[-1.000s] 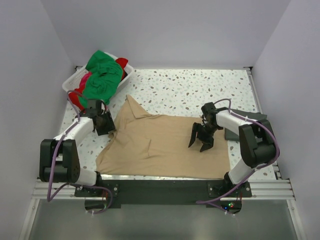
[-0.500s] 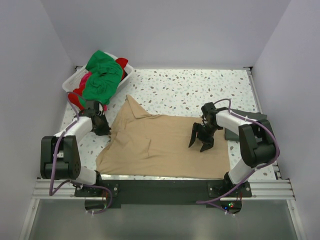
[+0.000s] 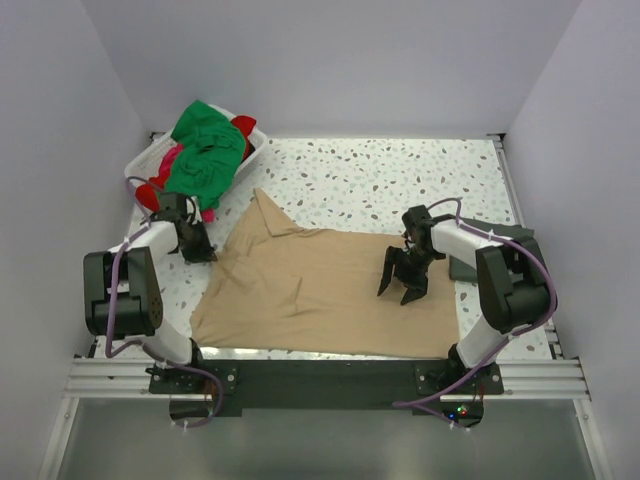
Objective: Fold and stack the t-shirts
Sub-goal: Fold the tshirt
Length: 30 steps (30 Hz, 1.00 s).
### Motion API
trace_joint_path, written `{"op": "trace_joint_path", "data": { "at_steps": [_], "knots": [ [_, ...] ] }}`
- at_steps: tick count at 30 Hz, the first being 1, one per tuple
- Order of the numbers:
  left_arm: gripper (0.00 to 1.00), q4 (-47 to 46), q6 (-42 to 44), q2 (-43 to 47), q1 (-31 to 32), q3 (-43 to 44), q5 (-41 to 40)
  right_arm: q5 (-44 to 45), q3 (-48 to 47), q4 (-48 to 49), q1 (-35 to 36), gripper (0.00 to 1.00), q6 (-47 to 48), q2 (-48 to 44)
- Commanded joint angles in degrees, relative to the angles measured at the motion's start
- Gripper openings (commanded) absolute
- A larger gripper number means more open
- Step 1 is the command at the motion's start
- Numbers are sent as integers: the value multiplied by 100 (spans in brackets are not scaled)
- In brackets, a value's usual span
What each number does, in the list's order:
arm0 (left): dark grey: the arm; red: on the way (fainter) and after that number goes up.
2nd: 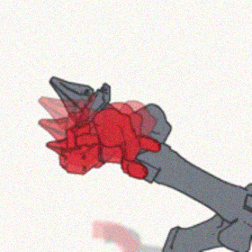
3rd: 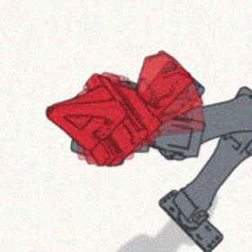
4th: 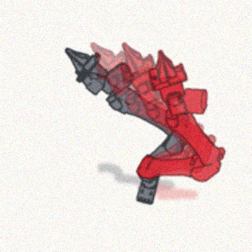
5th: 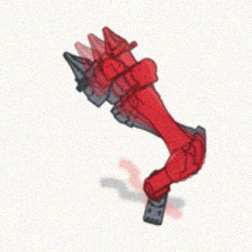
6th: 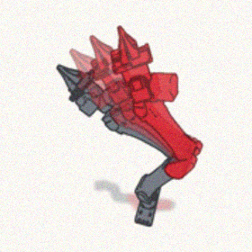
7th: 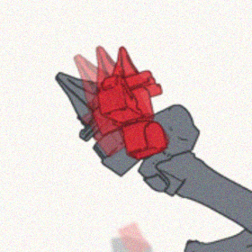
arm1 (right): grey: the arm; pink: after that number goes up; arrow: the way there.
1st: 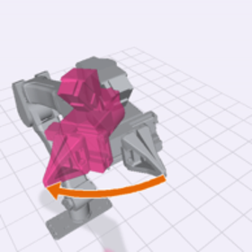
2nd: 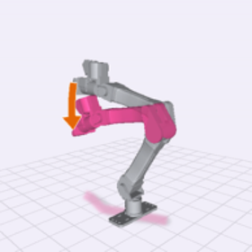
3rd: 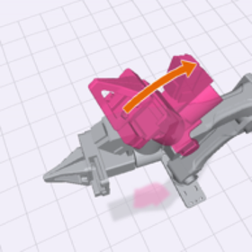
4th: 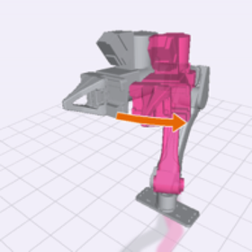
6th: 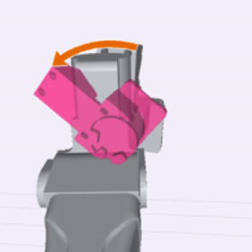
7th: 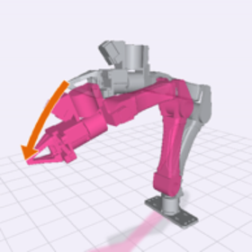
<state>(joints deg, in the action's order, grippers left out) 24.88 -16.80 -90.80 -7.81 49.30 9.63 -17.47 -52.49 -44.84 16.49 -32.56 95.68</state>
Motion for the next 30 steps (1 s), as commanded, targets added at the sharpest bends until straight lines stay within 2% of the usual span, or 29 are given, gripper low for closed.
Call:
{"op": "trace_joint_path", "data": {
  "at_steps": [1, 6, 11, 16, 19, 25, 30],
  "knots": [
    [15, -405, 369, -165, -54, 325, 294, 209, 37, 81, 3, 68, 39, 197],
    [16, -230, 555, -324, -106, 528, 13, 244, 46, 46, 12, 68, 65, 214],
    [21, -45, 564, -78, -141, 581, -365, 288, 63, 37, 12, 68, 65, 232],
    [28, 104, 529, -16, -159, 554, -636, 297, 20, 28, 3, 68, 83, 250],
    [39, 157, 467, 177, -168, 563, -699, 332, -24, -16, 3, 68, 91, 232],
    [54, 60, 283, 633, -168, 668, 37, 315, -235, -78, 12, 69, 196, 135],
    [55, -149, -104, 1002, -54, 748, 583, 446, -569, -332, 3, 69, 381, -93]
  ]
}}
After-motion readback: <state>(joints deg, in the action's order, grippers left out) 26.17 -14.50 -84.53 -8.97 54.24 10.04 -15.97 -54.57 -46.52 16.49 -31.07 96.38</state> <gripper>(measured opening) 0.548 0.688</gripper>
